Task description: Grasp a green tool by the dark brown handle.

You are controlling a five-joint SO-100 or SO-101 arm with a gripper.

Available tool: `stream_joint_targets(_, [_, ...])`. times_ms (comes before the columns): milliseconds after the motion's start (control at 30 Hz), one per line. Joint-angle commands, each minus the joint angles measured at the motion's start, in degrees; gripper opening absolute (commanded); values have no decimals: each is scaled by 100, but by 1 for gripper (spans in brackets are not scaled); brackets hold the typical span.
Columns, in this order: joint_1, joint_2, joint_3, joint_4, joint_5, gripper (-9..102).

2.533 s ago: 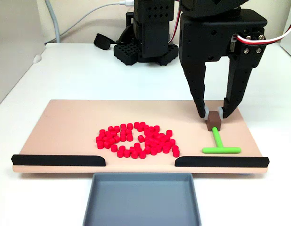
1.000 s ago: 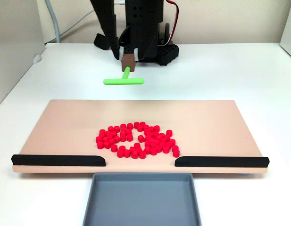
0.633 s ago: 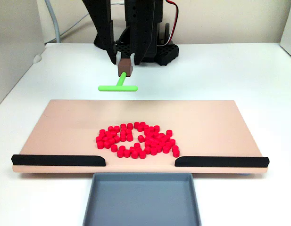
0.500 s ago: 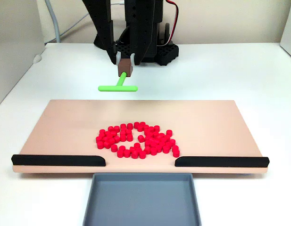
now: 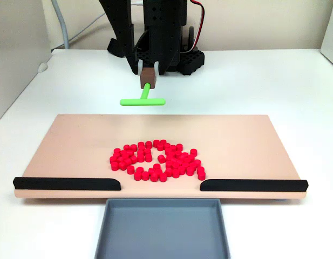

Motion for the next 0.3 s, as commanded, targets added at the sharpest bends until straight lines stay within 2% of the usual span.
stream_joint_targets(0, [-26, 123, -18, 18, -53, 0])
stream_joint_targets(267, [-18, 97, -18, 18, -35, 0])
